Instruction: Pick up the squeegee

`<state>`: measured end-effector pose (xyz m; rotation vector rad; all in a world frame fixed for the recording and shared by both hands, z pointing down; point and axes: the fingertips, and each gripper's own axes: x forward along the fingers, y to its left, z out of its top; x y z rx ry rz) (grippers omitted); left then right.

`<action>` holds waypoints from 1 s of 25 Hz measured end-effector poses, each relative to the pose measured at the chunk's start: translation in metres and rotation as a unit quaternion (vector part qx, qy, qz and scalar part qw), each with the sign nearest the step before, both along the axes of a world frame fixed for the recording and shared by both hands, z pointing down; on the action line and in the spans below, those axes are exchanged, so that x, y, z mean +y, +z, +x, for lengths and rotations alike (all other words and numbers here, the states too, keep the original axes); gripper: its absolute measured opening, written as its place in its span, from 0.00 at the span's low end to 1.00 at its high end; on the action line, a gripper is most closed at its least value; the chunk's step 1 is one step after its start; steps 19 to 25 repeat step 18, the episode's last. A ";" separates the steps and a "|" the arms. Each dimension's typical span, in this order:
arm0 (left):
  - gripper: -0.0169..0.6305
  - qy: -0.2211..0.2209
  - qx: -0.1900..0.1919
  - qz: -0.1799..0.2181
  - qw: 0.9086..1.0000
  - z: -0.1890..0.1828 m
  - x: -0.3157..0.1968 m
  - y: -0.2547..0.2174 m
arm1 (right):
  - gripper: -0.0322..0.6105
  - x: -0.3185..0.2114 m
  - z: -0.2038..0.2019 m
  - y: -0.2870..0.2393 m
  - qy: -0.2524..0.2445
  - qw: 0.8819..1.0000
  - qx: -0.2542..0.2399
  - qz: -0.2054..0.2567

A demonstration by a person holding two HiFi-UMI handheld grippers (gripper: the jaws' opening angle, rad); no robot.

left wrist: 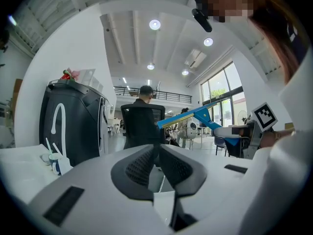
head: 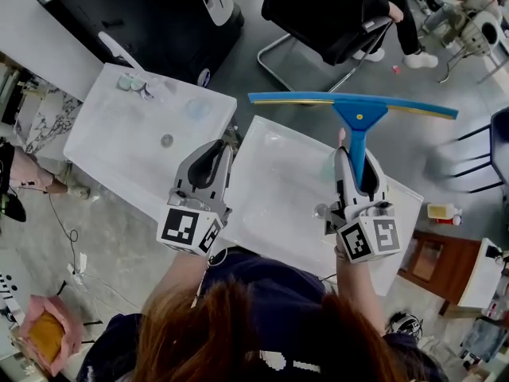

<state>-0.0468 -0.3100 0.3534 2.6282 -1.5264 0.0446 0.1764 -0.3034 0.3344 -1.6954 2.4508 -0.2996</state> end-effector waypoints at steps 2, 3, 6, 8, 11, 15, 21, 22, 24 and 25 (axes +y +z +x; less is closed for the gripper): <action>0.09 0.004 -0.002 0.000 1.000 0.003 0.000 -0.002 | 0.30 0.002 0.000 -0.004 -0.001 1.000 0.005 0.005; 0.08 0.006 -0.002 0.001 1.000 0.004 0.001 -0.003 | 0.30 0.003 -0.001 -0.005 -0.002 1.000 0.008 0.008; 0.07 0.008 -0.002 0.006 1.000 0.006 0.001 -0.007 | 0.30 0.005 0.000 -0.009 -0.003 1.000 0.013 0.013; 0.07 0.008 -0.002 0.009 1.000 0.007 0.000 -0.009 | 0.30 0.005 0.002 -0.012 -0.002 1.000 0.015 0.018; 0.06 0.007 -0.005 0.010 1.000 0.009 -0.001 -0.011 | 0.30 0.005 0.004 -0.017 0.000 1.000 0.017 0.026; 0.06 0.011 -0.004 0.010 1.000 0.012 -0.004 -0.012 | 0.30 0.003 0.002 -0.021 0.000 0.999 0.012 0.030; 0.06 0.015 -0.003 0.011 1.000 0.015 -0.007 -0.013 | 0.30 0.003 -0.002 -0.022 -0.002 0.999 0.011 0.031; 0.06 0.015 -0.003 0.011 1.000 0.015 -0.007 -0.013 | 0.30 0.003 -0.002 -0.022 -0.002 0.999 0.011 0.031; 0.06 0.015 -0.003 0.011 1.000 0.015 -0.007 -0.013 | 0.30 0.003 -0.002 -0.022 -0.002 0.999 0.011 0.031; 0.06 0.015 -0.003 0.011 1.000 0.015 -0.007 -0.013 | 0.30 0.003 -0.002 -0.022 -0.002 0.999 0.011 0.031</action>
